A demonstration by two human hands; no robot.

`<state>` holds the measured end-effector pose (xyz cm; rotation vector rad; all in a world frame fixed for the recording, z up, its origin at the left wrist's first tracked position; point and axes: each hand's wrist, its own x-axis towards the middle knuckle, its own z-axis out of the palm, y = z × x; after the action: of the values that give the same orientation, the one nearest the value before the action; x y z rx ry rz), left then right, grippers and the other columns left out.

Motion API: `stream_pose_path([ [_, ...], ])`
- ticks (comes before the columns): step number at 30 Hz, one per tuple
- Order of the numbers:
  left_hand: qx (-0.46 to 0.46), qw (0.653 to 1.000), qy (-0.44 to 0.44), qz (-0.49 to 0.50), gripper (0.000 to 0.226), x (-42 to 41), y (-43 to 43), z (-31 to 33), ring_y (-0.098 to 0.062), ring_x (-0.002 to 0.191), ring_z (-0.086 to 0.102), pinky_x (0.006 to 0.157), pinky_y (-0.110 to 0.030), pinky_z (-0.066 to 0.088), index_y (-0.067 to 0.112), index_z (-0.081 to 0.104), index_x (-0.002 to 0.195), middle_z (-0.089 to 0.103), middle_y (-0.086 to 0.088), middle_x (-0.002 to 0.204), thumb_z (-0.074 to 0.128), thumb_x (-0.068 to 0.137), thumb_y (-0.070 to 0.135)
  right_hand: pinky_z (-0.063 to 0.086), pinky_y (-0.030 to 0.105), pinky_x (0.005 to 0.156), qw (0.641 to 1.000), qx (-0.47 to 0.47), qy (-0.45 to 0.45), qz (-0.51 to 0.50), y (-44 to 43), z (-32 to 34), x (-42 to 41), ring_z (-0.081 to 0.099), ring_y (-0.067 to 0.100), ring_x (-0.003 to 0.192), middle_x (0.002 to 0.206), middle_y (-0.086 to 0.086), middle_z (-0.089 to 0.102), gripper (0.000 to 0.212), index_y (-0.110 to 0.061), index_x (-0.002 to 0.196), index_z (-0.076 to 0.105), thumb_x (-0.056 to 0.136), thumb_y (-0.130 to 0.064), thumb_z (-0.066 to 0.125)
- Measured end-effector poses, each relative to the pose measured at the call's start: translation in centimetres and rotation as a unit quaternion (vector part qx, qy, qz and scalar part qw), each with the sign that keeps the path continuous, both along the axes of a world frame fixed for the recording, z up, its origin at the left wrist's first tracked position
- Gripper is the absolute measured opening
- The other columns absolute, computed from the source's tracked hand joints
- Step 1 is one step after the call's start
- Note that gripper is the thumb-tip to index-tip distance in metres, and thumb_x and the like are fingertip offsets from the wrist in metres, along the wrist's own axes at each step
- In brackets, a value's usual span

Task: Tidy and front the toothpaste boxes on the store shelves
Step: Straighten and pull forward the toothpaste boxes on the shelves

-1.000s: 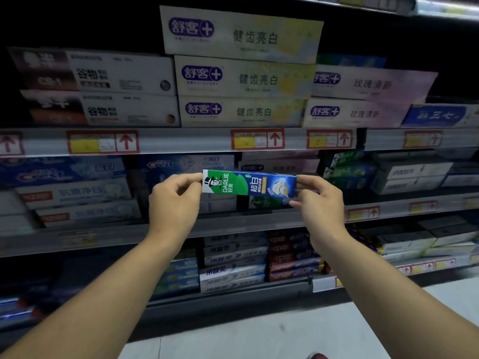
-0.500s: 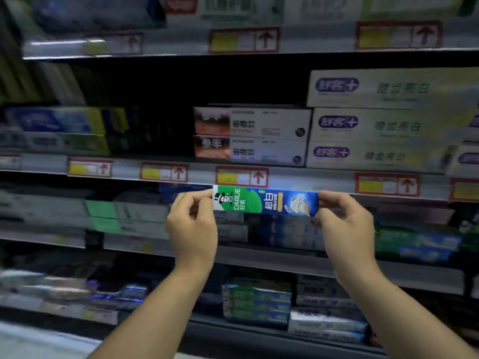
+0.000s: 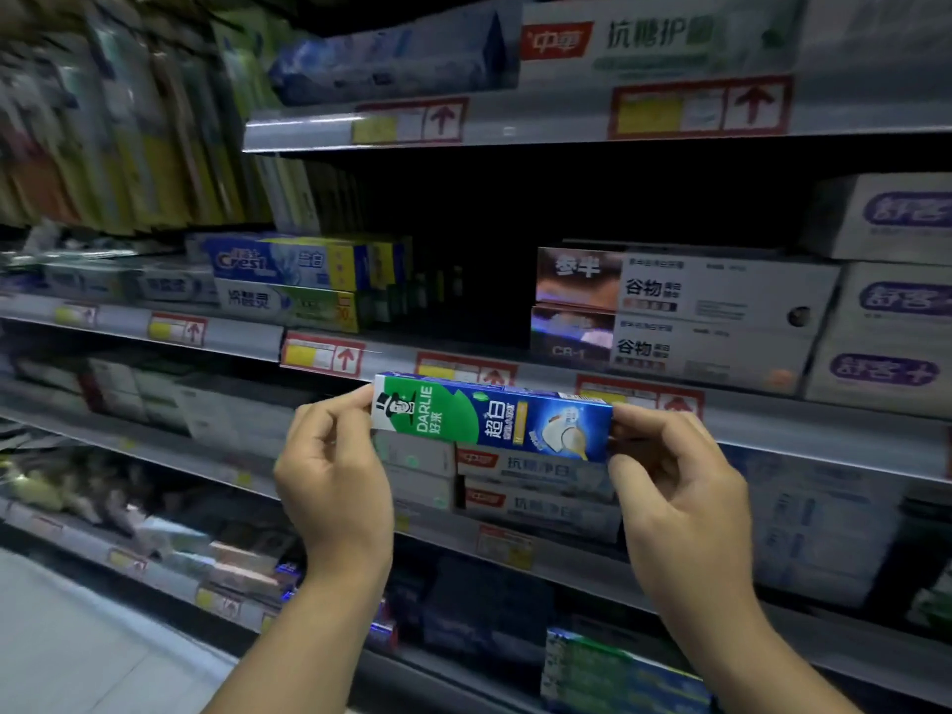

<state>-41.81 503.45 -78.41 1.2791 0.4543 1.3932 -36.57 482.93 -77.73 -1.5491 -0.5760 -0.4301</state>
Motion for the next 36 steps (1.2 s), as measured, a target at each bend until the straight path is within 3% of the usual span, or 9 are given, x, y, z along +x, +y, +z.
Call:
stream_pose_path([
  [4,0.007,1.000,-0.005,-0.024,0.033,-0.3,2.2,1.5,-0.011,0.097,0.069,0.085,-0.035,0.056,0.033,0.078,0.098,0.073,0.007,0.106,0.052,0.095,0.012,0.054,0.020,0.084,0.999,0.009,-0.035,0.012,3.2,1.7,0.4,0.065,0.010,0.104,0.107,-0.013,0.066,0.048,-0.034,0.110,0.070,0.089,0.008,0.060],
  [9,-0.006,0.998,0.004,-0.055,0.033,2.0,5.3,4.2,-0.010,0.096,0.069,0.089,-0.037,0.058,0.033,0.078,0.107,0.075,0.006,0.104,0.053,0.091,0.019,0.053,0.026,0.096,0.999,0.000,-0.041,0.024,6.2,3.9,1.5,0.059,0.007,0.118,0.122,-0.011,0.062,0.048,-0.023,0.133,0.065,0.093,0.002,0.059],
  [13,-0.023,0.997,0.005,-0.075,0.035,4.0,6.6,5.5,-0.004,0.074,0.060,0.069,-0.024,0.051,0.028,0.075,0.118,0.072,0.012,0.091,0.052,0.096,0.014,0.051,0.015,0.083,0.999,-0.023,-0.026,0.018,7.3,4.6,2.2,0.060,0.001,0.107,0.124,-0.017,0.062,0.050,-0.028,0.136,0.063,0.094,0.000,0.059],
  [19,-0.062,0.994,0.014,-0.088,0.034,5.2,7.5,5.1,-0.004,0.070,0.056,0.067,-0.021,0.050,0.034,0.073,0.117,0.072,0.016,0.094,0.051,0.099,0.015,0.047,0.010,0.071,0.998,-0.058,0.013,0.017,8.3,4.8,3.1,0.060,0.001,0.085,0.121,-0.017,0.061,0.050,-0.025,0.142,0.058,0.097,-0.004,0.061],
  [23,-0.043,0.992,0.041,-0.113,0.036,5.8,8.3,4.8,-0.010,0.078,0.057,0.076,-0.033,0.052,0.038,0.071,0.120,0.072,0.010,0.102,0.054,0.097,0.016,0.047,0.007,0.076,0.994,-0.096,0.042,-0.001,9.0,4.7,3.4,0.060,-0.014,0.087,0.150,-0.016,0.045,0.052,-0.031,0.145,0.054,0.098,-0.013,0.063],
  [25,-0.037,0.990,0.068,-0.116,0.039,6.1,8.7,4.6,-0.011,0.074,0.055,0.077,-0.035,0.055,0.037,0.069,0.126,0.073,0.012,0.099,0.056,0.095,0.017,0.051,0.012,0.083,0.994,-0.098,0.049,-0.007,9.3,4.5,3.5,0.065,-0.006,0.095,0.140,-0.008,0.059,0.052,-0.034,0.144,0.053,0.097,-0.016,0.063],
  [29,-0.023,0.985,0.123,-0.121,0.044,6.6,9.4,4.0,-0.013,0.075,0.059,0.083,-0.039,0.056,0.032,0.064,0.135,0.073,0.008,0.098,0.058,0.093,0.021,0.051,0.020,0.057,0.994,-0.072,0.083,0.004,9.4,4.2,3.8,0.068,0.033,0.081,0.078,0.015,0.073,0.058,-0.037,0.148,0.046,0.098,-0.014,0.061],
  [33,0.078,0.973,0.194,-0.095,0.049,6.5,9.7,3.9,-0.011,0.111,0.060,0.100,-0.034,0.051,0.024,0.055,0.144,0.062,0.009,0.132,0.057,0.095,0.024,0.055,0.025,0.062,0.992,-0.102,0.069,-0.020,9.5,3.8,4.3,0.070,0.023,0.070,0.069,0.009,0.072,0.048,-0.033,0.142,0.054,0.098,-0.015,0.061],
  [36,0.173,0.952,0.246,-0.053,0.049,6.3,9.6,3.8,0.000,0.099,0.056,0.089,-0.016,0.041,0.012,0.051,0.146,0.046,0.011,0.133,0.056,0.098,0.019,0.053,0.018,0.053,0.990,-0.121,0.062,-0.025,9.5,3.8,4.1,0.069,0.020,0.065,0.067,0.008,0.072,0.043,-0.033,0.138,0.057,0.099,-0.016,0.060],
])
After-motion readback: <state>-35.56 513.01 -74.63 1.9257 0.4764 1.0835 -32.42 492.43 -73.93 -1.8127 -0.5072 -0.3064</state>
